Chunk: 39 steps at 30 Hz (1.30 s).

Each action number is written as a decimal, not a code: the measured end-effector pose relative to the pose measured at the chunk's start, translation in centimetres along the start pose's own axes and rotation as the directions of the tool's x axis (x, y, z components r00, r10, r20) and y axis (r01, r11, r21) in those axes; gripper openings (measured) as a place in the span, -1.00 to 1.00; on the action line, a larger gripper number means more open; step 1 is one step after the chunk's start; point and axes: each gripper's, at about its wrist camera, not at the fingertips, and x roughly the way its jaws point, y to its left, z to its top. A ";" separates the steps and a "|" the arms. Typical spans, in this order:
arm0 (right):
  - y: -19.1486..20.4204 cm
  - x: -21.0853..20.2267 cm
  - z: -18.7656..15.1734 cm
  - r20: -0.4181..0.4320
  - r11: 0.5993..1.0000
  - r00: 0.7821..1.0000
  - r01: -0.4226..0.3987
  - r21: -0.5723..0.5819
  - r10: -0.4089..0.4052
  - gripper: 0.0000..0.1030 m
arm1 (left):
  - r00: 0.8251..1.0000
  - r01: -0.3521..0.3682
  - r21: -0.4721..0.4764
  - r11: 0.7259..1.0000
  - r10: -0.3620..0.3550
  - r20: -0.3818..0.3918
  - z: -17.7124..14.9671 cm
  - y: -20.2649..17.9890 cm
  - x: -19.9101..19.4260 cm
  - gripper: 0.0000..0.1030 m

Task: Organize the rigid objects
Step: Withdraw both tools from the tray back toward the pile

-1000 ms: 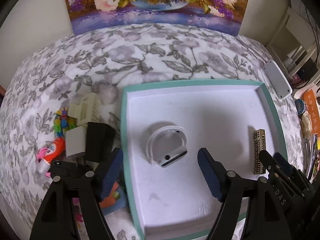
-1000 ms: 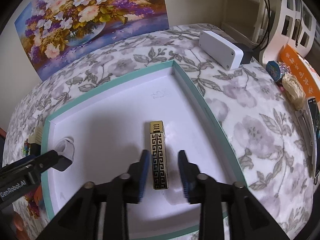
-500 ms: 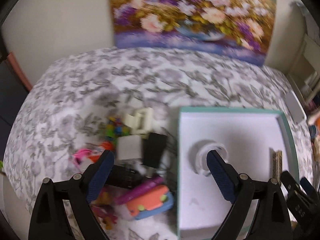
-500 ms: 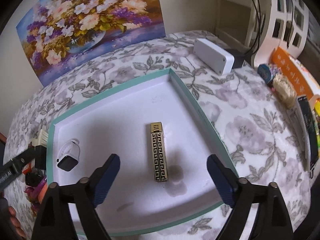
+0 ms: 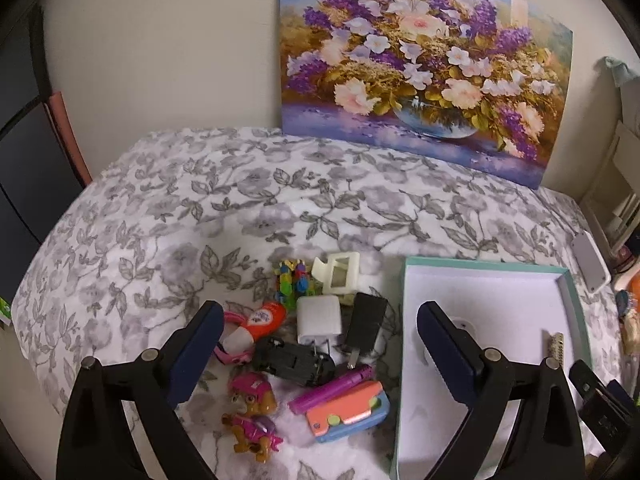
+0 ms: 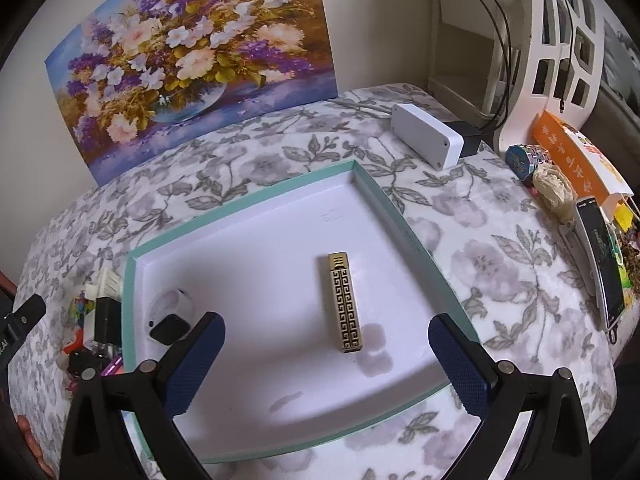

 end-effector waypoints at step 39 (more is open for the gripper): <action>16.7 -1.4 -6.0 -0.187 0.913 0.962 -0.250 -0.322 0.198 1.00 | 0.928 -0.137 -0.211 0.968 0.051 -0.369 -3.0 12.2 2.2 0.89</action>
